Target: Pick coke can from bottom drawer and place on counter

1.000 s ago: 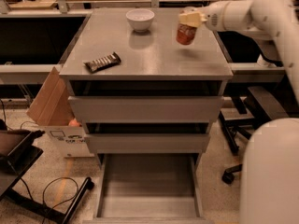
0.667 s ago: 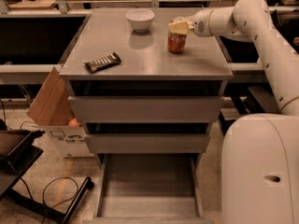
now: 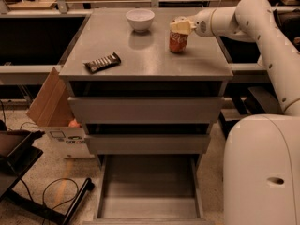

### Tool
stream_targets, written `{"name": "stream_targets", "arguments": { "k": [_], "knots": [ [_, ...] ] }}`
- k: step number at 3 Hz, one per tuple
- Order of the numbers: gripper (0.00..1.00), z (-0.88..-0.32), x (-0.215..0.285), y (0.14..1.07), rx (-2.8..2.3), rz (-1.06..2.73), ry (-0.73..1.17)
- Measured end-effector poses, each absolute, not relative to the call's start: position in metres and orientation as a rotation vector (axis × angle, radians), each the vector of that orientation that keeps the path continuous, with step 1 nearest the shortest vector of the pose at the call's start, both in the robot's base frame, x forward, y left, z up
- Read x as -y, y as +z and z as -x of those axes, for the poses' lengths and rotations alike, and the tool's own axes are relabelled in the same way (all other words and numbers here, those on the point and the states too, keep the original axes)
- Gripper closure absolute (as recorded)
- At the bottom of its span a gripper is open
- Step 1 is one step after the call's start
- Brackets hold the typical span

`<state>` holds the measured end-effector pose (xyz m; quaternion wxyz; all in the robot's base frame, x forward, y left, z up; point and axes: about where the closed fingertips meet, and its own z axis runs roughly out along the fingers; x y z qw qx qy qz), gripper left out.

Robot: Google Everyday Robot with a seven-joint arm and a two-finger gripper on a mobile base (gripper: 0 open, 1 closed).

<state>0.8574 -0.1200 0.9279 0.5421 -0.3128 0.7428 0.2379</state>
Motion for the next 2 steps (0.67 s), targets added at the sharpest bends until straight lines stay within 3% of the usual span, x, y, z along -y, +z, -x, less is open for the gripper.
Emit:
{"name": "stream_targets", "arguments": {
  "k": [2],
  "knots": [
    [0.05, -0.8589, 0.1132, 0.9236, -1.766, 0.749, 0.574]
  ]
}}
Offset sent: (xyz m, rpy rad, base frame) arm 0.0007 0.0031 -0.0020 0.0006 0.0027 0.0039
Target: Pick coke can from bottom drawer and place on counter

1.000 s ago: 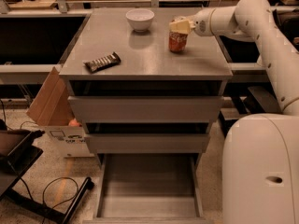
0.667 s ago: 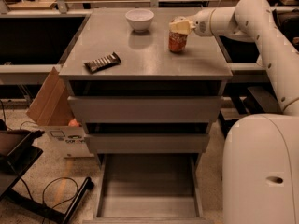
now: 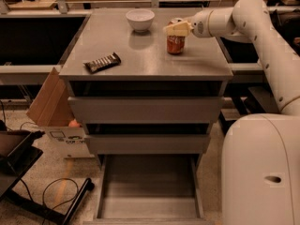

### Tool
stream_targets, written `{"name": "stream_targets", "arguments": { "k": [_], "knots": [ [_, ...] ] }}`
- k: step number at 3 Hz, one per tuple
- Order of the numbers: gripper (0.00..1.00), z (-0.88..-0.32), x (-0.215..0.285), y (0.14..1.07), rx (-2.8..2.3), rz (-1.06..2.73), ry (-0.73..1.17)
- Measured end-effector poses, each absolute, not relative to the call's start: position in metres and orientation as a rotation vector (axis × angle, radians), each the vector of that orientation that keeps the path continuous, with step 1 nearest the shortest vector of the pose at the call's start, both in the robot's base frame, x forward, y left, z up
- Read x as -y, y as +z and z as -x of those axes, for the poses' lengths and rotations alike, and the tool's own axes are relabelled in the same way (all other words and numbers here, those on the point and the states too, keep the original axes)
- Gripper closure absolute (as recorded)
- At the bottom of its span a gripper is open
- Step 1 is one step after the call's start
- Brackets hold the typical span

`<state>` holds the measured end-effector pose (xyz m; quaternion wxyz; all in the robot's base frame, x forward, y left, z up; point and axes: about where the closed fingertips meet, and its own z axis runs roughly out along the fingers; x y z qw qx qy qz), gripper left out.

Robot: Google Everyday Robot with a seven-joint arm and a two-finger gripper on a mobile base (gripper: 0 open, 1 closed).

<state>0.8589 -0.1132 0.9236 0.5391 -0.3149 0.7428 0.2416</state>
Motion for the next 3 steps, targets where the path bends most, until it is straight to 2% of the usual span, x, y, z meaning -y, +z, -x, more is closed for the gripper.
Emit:
{"name": "stream_targets", "arguments": {
  "k": [1, 2, 3],
  "knots": [
    [0.00, -0.858, 0.112, 0.925, -1.767, 0.753, 0.572],
    [0.00, -0.851, 0.114, 0.938, -1.767, 0.764, 0.551],
    [0.00, -0.825, 0.154, 0.988, -1.797, 0.726, 0.330]
  ]
}}
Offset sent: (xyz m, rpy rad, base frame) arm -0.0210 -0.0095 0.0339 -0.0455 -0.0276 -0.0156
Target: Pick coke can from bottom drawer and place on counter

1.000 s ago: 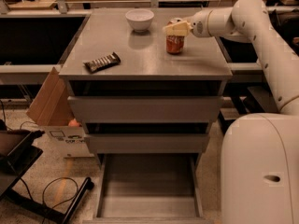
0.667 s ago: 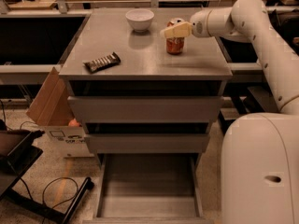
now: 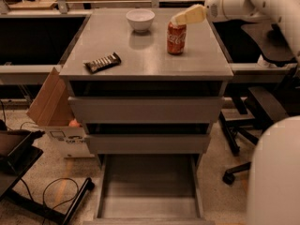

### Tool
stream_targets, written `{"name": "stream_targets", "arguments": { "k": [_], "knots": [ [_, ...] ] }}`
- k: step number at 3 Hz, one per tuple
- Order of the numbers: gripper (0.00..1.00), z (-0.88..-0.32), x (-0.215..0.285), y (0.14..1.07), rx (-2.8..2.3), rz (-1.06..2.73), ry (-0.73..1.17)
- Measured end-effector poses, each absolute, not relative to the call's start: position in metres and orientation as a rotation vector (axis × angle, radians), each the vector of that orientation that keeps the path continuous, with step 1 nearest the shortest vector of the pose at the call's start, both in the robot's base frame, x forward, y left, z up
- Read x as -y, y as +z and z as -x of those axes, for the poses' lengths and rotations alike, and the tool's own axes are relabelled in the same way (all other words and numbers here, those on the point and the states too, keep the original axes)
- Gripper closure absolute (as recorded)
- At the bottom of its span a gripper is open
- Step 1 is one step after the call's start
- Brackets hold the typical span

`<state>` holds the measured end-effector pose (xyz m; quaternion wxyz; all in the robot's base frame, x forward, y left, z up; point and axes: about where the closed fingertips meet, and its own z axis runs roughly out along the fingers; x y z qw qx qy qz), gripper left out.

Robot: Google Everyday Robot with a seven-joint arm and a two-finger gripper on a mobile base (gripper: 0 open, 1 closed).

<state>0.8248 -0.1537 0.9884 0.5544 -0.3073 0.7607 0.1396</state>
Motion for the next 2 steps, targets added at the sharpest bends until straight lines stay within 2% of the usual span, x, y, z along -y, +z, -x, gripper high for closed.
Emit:
{"name": "stream_targets", "arguments": {
  "k": [1, 2],
  "knots": [
    [0.00, -0.791, 0.206, 1.053, -1.779, 0.581, 0.093],
    [0.00, -0.751, 0.238, 1.113, -1.702, 0.460, -0.061]
  ]
}}
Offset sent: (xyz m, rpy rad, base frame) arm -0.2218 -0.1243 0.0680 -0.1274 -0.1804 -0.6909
